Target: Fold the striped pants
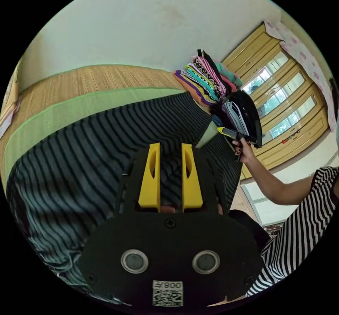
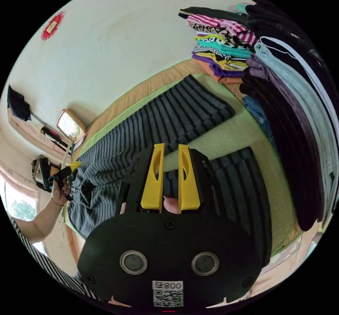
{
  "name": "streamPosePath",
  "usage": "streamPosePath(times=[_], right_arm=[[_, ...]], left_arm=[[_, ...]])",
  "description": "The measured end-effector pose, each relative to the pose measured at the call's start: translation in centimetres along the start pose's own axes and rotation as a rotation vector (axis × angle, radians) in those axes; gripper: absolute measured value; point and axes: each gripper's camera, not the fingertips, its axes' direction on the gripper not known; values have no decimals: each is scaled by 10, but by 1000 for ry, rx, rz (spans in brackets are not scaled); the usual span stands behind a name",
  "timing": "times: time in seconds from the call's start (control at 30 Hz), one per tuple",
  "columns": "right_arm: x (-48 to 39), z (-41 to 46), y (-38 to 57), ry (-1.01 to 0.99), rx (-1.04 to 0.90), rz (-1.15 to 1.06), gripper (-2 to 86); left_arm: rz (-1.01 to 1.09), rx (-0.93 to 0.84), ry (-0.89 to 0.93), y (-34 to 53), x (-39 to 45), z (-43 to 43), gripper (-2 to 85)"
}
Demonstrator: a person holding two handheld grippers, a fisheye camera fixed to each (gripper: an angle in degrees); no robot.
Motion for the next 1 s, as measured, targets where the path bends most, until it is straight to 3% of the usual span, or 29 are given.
streamPosePath(times=[0.23, 0.4, 0.53, 0.67, 0.9, 1.0], right_arm=[[51, -10, -54, 214, -5, -5, 81], [58, -1, -69, 321, -42, -97, 92], [66, 16, -67, 337, -124, -130, 82], [69, 6, -59, 325, -106, -139, 52], [61, -79, -47, 214, 71, -208, 25], [75, -73, -47, 232, -17, -171, 30]], left_arm=[[178, -161, -78, -145, 32, 168, 99], [203, -208, -154, -205, 34, 240, 101], [200, -367, -262, -228, 28, 304, 99], [256, -386, -274, -230, 37, 332, 56], [324, -218, -261, -236, 66, 329, 30], [266, -271, -307, -239, 60, 348, 43]])
